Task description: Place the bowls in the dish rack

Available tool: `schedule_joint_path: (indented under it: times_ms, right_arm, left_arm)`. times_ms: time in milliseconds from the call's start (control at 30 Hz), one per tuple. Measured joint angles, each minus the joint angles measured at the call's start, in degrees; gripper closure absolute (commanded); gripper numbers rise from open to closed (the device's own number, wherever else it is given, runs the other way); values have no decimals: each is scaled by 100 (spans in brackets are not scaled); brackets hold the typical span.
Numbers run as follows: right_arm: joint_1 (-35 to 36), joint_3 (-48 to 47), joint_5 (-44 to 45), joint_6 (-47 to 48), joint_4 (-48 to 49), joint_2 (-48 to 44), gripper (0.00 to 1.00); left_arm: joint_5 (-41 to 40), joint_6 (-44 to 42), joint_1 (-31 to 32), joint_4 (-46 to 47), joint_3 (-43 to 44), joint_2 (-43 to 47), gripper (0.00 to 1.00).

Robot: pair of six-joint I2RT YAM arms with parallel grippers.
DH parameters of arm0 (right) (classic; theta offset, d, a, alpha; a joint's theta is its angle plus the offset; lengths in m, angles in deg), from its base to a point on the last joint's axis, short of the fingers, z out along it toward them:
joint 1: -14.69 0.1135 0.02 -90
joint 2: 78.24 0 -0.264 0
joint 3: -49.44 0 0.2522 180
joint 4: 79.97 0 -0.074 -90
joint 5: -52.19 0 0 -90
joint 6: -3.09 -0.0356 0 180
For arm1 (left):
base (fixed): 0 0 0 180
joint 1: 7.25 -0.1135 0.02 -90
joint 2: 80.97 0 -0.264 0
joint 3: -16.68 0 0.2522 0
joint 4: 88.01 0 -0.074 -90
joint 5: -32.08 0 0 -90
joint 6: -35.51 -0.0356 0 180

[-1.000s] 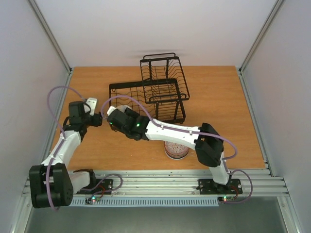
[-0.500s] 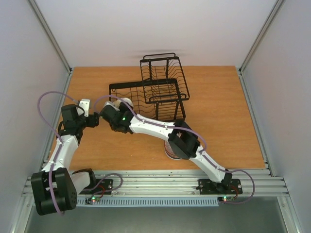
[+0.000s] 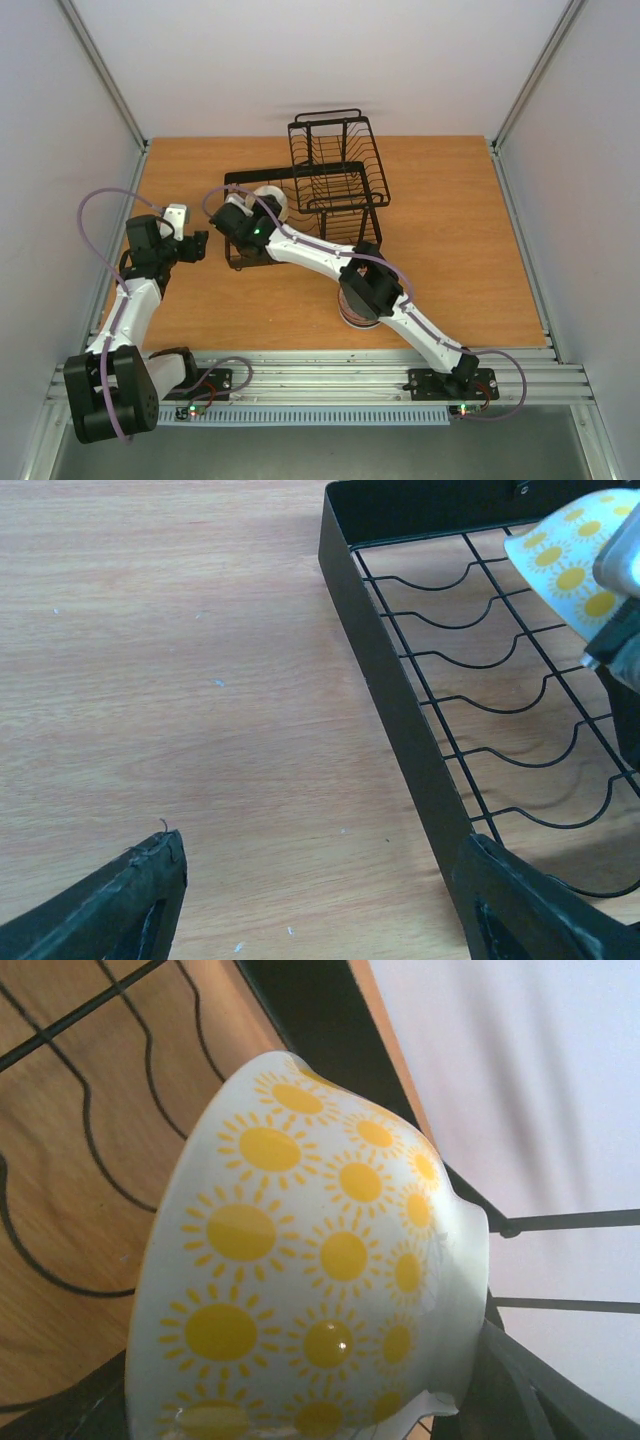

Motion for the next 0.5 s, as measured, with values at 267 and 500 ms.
schedule_joint_path:
  times_ms: [267, 500]
  right_arm:
    - [-227, -358, 153, -9, -197, 275, 99]
    - [-553, -555, 350, -111, -570, 446, 95]
  left_arm:
    - [92, -2, 0, -2, 0, 0, 26]
    - [122, -2, 0, -2, 0, 0, 25]
